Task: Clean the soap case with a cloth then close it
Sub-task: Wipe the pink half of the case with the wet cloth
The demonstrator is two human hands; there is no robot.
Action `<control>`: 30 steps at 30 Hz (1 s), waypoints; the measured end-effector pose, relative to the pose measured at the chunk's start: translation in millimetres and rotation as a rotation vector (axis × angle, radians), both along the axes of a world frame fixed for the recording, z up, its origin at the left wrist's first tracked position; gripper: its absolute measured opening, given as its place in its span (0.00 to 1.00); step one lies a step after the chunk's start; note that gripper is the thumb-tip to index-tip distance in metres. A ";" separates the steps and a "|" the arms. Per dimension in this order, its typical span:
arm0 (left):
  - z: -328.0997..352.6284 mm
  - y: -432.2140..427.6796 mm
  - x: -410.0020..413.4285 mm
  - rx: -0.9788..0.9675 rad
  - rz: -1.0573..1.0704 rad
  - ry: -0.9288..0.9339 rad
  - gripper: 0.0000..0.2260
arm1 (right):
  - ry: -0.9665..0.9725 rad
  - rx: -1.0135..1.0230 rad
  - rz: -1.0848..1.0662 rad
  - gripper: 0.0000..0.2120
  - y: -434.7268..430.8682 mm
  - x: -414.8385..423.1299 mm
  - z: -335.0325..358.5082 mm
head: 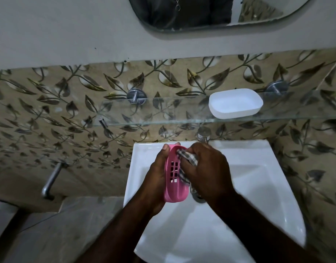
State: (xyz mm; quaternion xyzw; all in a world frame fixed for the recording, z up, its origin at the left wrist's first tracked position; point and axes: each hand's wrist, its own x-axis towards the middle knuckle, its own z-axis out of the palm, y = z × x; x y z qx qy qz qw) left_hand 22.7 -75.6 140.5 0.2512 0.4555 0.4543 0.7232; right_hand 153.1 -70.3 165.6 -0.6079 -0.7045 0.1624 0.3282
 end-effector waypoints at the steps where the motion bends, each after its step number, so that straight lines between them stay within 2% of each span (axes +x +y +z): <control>1: 0.0 -0.1 0.5 -0.009 0.004 -0.003 0.22 | -0.021 -0.036 0.047 0.08 -7.8 -1.5 -1.8; 4: -4.5 -3.5 1.0 -0.050 0.033 -0.062 0.25 | -0.067 -0.177 0.136 0.09 -17.7 0.1 -10.1; 7: -5.0 -5.7 6.6 -0.065 0.039 -0.094 0.30 | 0.060 -0.193 -0.003 0.10 -0.4 8.0 -15.4; 10: -3.6 -5.6 11.9 -0.076 0.049 -0.080 0.31 | 0.147 -0.178 -0.108 0.11 10.3 5.9 -16.4; 15: -2.4 -7.7 13.1 -0.099 0.033 -0.054 0.30 | 0.236 -0.083 0.055 0.09 6.4 -8.1 -7.6; 19: 0.1 -3.2 3.5 -0.075 0.008 -0.005 0.27 | 0.059 0.044 0.230 0.08 5.7 -10.8 -3.8; 21: 2.2 2.6 -0.4 -0.047 -0.027 0.013 0.27 | -0.016 0.048 0.156 0.08 12.9 -9.6 -0.7; 23: 5.6 10.2 -4.6 -0.007 -0.053 0.032 0.29 | -0.010 0.019 0.013 0.07 19.2 -11.6 7.5; 26: 7.0 18.0 -9.5 0.047 -0.064 0.092 0.31 | -0.069 -0.088 -0.140 0.08 21.6 -18.0 15.0; 30: 5.8 16.7 -14.6 0.043 -0.067 0.172 0.31 | -0.227 -0.233 -0.198 0.11 13.6 -26.2 9.6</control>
